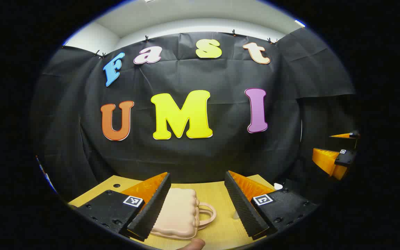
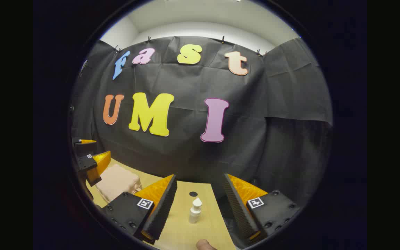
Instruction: First open the suitcase, pack the skin care products into it, and then close the suitcase.
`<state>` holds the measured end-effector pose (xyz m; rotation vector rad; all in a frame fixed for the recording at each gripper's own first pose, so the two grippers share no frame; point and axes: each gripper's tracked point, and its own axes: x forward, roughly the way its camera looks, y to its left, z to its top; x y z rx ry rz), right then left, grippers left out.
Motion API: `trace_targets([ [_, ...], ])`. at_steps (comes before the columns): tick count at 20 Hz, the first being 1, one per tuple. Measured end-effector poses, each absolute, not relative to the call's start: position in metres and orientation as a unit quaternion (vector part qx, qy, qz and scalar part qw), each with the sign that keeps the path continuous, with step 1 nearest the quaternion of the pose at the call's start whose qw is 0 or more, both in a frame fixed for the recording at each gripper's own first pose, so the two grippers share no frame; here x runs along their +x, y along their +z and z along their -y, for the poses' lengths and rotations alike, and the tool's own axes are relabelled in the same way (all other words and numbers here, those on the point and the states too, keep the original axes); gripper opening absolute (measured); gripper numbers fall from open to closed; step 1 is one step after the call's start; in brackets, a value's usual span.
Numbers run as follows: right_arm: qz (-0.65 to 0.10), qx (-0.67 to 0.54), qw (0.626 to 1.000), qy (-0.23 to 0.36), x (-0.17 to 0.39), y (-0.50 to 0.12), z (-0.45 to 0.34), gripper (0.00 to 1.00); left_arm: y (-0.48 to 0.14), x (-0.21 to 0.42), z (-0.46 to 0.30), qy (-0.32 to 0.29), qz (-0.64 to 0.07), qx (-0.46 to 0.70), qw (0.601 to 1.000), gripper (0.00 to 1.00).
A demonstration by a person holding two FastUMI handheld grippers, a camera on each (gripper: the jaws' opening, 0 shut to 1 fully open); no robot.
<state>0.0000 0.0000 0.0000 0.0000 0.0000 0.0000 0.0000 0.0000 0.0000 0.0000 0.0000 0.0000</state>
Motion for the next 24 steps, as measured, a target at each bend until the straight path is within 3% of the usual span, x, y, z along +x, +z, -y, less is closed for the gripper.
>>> trace_targets([
  [19,-0.024,0.005,1.0,-0.005,0.002,-0.02,0.008,0.8,-0.026,-0.001,0.004,-0.002,-0.013,0.023,1.0,0.99],
  [24,-0.04,-0.004,0.999,-0.027,0.001,-0.039,0.031,0.8,-0.065,0.028,0.004,0.0,-0.012,0.115,0.993,0.99],
])
